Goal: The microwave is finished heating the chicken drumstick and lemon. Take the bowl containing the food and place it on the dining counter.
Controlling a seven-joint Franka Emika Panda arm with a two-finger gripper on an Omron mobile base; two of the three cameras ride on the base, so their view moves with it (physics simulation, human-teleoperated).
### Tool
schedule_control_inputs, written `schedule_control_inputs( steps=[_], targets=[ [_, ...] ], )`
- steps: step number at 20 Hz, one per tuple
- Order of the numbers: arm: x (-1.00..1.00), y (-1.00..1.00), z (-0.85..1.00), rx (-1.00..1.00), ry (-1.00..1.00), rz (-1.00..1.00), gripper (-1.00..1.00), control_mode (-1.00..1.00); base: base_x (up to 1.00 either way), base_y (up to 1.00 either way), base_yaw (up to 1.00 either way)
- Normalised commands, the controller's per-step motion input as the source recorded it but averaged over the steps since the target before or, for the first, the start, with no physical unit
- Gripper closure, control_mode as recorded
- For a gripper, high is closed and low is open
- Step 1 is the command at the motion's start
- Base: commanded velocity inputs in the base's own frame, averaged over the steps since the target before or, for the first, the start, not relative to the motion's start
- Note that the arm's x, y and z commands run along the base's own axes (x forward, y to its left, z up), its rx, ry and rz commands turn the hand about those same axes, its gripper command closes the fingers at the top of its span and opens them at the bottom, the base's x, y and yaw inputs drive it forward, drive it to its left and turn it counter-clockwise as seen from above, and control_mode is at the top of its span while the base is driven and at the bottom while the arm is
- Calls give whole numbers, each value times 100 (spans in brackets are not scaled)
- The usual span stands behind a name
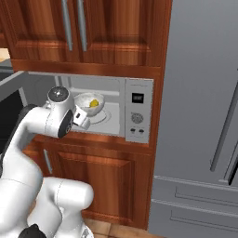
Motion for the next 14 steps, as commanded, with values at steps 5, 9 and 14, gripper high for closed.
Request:
schedule_control_inputs(
  steps=[5, 9, 14],
  targets=[
    [33, -16, 35, 15, -1, -10, -100, -100, 0, 0, 0],
    [47, 0, 3, 3, 2, -7, -100, -100, 0, 0, 0],
    [50, 0, -8, 0, 3, 0, -100, -100, 0, 0, 0]
  ],
)
